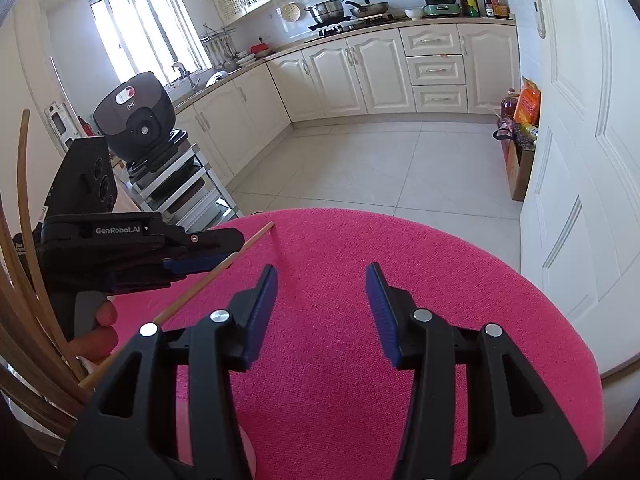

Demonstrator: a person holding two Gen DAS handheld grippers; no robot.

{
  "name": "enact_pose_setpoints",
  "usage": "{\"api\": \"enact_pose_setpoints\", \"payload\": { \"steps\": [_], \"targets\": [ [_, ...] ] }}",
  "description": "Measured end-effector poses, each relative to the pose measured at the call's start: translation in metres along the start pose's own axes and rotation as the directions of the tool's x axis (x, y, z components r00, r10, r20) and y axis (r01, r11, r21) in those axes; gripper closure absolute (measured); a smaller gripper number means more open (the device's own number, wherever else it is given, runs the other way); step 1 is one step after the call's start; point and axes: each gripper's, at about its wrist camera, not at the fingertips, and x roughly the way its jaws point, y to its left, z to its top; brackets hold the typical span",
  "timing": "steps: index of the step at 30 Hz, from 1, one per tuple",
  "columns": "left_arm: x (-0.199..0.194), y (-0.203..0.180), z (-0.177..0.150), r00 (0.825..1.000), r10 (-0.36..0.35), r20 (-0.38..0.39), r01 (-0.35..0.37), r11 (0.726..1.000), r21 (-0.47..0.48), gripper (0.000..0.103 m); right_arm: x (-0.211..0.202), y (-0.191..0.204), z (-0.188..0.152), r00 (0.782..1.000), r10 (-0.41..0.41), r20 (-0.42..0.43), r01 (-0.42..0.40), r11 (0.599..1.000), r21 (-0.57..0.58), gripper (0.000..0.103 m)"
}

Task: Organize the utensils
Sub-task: 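Close the left gripper on the last chopstick near the table edge, then raise the chopstick upright with the left gripper and lower it into the cup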

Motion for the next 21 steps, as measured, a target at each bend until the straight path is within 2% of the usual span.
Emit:
{"api": "enact_pose_setpoints", "payload": {
  "steps": [1, 3, 6, 9, 13, 17, 19, 21],
  "targets": [
    [0.002, -0.002, 0.0, 1.0, -0.007, -0.009, 0.008, 1.0, 0.011, 0.08, -0.001, 0.001, 0.0, 1.0, -0.001, 0.001, 0.001, 1.0, -0.005, 0.057],
    [0.003, -0.003, -0.001, 1.0, -0.027, -0.013, 0.027, 0.999, 0.024, 0.086, 0.0, 0.001, 0.001, 1.0, 0.011, -0.004, -0.011, 1.0, -0.004, 0.057],
    [-0.001, -0.006, -0.001, 1.0, -0.004, 0.012, 0.003, 0.999, 0.043, 0.088, 0.0, 0.004, 0.0, 1.0, 0.008, -0.004, -0.008, 1.0, -0.015, 0.057],
    [-0.01, -0.004, -0.003, 0.999, -0.015, 0.051, 0.013, 0.999, 0.045, 0.091, -0.003, 0.003, 0.0, 1.0, 0.008, 0.0, -0.008, 1.0, -0.006, 0.057],
    [-0.035, -0.003, -0.005, 0.988, -0.029, 0.15, 0.021, 0.998, 0.056, 0.093, -0.01, 0.003, -0.001, 1.0, 0.0, 0.011, 0.0, 1.0, -0.001, 0.057],
    [-0.07, -0.001, -0.008, 0.96, -0.04, 0.278, 0.029, 0.999, 0.044, 0.094, -0.018, 0.002, -0.002, 1.0, -0.004, 0.021, 0.004, 1.0, 0.009, 0.057],
    [-0.09, 0.003, -0.011, 0.936, -0.049, 0.348, 0.042, 0.999, 0.028, 0.094, -0.026, 0.001, -0.002, 0.999, -0.009, 0.035, 0.009, 1.0, 0.011, 0.057],
    [-0.112, 0.003, -0.015, 0.905, -0.045, 0.424, 0.04, 0.999, 0.021, 0.094, -0.034, 0.001, -0.002, 0.999, -0.009, 0.053, 0.008, 1.0, 0.019, 0.057]
  ]
}}
